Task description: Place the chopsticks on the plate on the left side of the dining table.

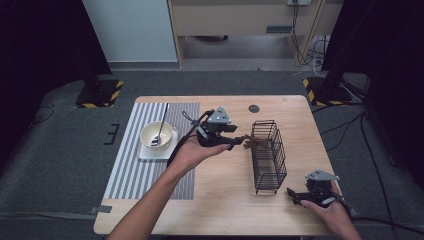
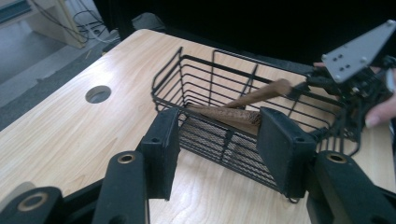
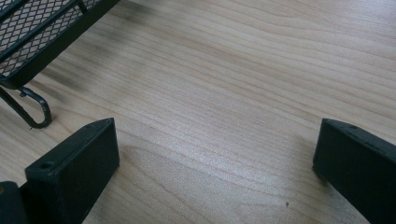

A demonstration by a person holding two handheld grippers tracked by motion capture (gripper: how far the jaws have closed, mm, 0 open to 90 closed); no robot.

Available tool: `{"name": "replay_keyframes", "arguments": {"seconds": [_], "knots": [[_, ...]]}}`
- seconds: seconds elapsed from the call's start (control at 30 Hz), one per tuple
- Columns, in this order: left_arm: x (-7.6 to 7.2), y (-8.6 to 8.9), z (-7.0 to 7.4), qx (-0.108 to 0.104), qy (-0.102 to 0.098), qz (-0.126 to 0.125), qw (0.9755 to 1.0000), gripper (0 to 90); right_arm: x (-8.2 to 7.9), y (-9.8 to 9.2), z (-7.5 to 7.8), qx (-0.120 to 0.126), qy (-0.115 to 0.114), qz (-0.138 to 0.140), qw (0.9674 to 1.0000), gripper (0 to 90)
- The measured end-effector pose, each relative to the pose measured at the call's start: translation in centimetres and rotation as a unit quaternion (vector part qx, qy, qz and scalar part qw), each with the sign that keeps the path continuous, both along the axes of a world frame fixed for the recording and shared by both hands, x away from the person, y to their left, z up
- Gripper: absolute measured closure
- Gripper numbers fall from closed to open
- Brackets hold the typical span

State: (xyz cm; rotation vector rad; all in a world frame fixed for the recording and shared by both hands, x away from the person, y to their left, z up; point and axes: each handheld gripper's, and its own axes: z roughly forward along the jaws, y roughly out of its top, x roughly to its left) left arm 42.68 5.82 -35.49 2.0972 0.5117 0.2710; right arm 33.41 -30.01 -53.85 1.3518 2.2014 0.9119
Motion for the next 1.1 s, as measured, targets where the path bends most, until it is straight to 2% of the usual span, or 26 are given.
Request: {"name": "replay_keyframes", "arguments": {"seconds": [0.13,0.33,0.57,0.7,1.1], "knots": [[0.2,-0.3,0.0,0.014,-0.005,0.004,0.9999,51.0,0.0,0.0,0.0,0.000,0.000,0.000,1.0000,0.2],[0.5,-1.0,-0.5,0.028,-0.001,0.006,0.9996,54.6,0.0,0.0,0.0,0.000,0.000,0.000,1.0000,0.2],[1.1,-1.6,-1.1,0.031,0.006,0.007,0.9995,58.2,0.0,0.0,0.0,0.000,0.000,0.001,1.0000,0.2],[1.2,-2.0,-1.0,0.041,0.001,-0.001,0.9992,59.9,0.0,0.0,0.0,0.001,0.000,0.001,1.0000,0.2],[1.1,-2.9,-0.3,0.050,-0.005,-0.006,0.9987,64.4,0.0,0.0,0.0,0.001,0.000,0.002,1.0000,0.2]]}}
